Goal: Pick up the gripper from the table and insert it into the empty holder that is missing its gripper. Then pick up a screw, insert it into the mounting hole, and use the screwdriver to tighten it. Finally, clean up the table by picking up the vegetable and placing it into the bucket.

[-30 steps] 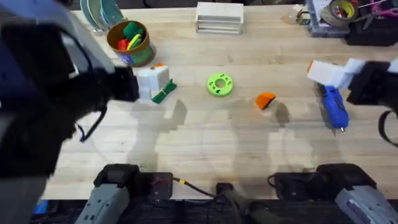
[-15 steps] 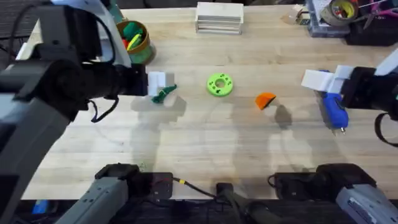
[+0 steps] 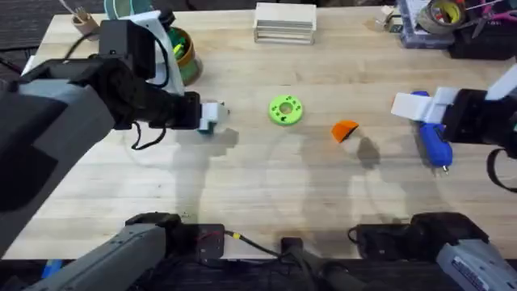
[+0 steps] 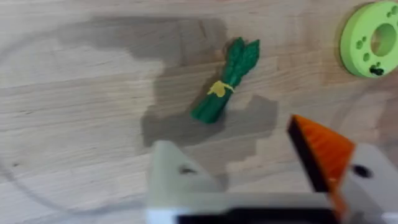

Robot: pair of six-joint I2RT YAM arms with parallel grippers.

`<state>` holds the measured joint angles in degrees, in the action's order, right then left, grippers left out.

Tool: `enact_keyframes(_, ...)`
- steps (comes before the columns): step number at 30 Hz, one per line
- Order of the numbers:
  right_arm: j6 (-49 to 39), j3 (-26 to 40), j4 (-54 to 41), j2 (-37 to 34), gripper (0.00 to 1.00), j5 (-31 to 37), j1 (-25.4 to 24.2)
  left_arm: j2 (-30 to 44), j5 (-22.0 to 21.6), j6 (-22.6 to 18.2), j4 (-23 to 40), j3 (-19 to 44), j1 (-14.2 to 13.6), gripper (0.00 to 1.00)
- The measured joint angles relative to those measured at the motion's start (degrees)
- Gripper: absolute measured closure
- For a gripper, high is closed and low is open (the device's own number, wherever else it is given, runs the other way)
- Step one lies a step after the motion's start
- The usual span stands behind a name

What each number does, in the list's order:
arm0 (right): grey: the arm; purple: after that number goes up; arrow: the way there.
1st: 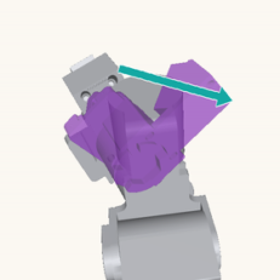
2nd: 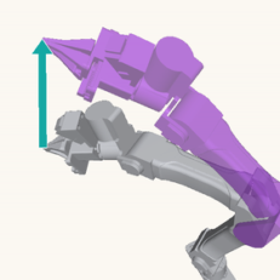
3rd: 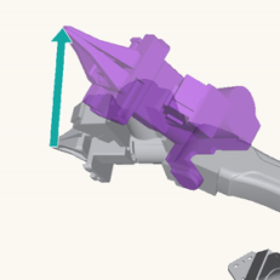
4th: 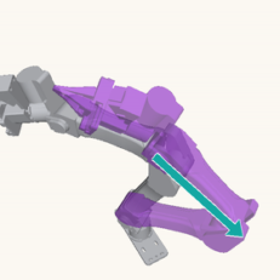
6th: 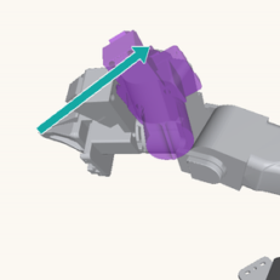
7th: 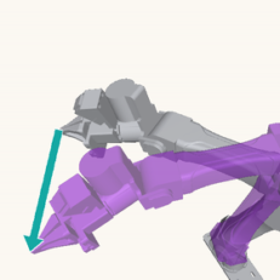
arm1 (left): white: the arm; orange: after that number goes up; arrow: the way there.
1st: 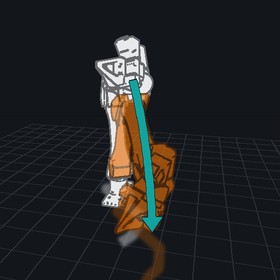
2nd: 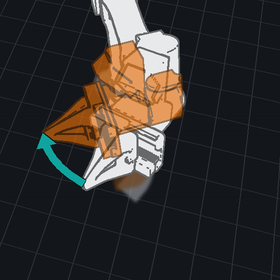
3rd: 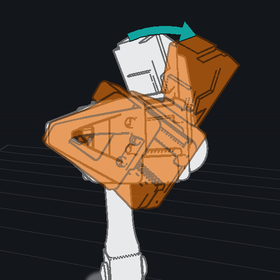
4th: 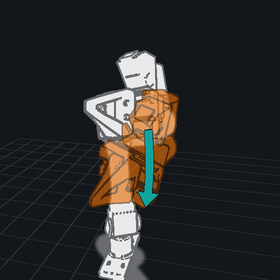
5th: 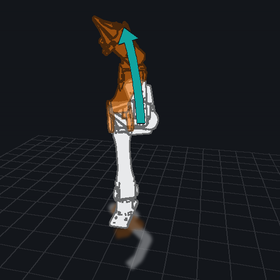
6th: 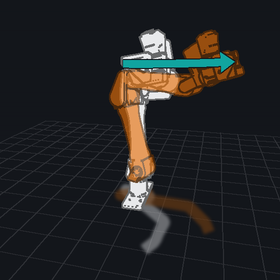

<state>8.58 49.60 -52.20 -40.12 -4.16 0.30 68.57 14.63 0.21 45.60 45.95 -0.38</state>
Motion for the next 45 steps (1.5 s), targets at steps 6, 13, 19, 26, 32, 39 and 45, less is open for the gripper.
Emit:
enact_keyframes(6, 0.0, 0.0, -0.33, 0.0, 0.072, 0.0, 0.0, 0.6, 3.14, -2.92, -1.29, 0.0, -0.02, 0.989)
enact_keyframes(13, 0.0, 0.0, -0.48, 0.0, 0.072, 0.0, 0.0, -7.42, 4.29, -4.98, -2.82, 0.0, 0.0, 0.989)
enact_keyframes(19, 0.0, 0.0, -0.55, 0.0, 0.073, 0.0, 0.0, -19.03, 6.05, -6.97, -2.83, 0.0, -0.02, 0.391)
enact_keyframes(26, 0.0, 0.0, -0.55, 0.0, 0.073, 0.0, 0.0, -28.72, 6.67, -7.34, 0.77, 0.0, -0.02, 0.007)
enact_keyframes(32, 0.0, 0.0, -0.55, 0.0, 0.073, 0.0, 0.0, -35.0, 6.91, -6.91, 1.46, 0.0, -0.02, 0.426)
enact_keyframes(39, 0.0, 0.0, -0.55, 0.0, 0.072, 0.0, 0.0, -37.75, 8.13, -4.88, 1.59, 0.0, -0.02, 0.04)
enact_keyframes(45, 0.0, 0.0, -0.55, -0.02, 0.072, 0.0, 0.0, -37.72, 8.31, -4.2, 1.6, 0.0, -0.02, 0.008)
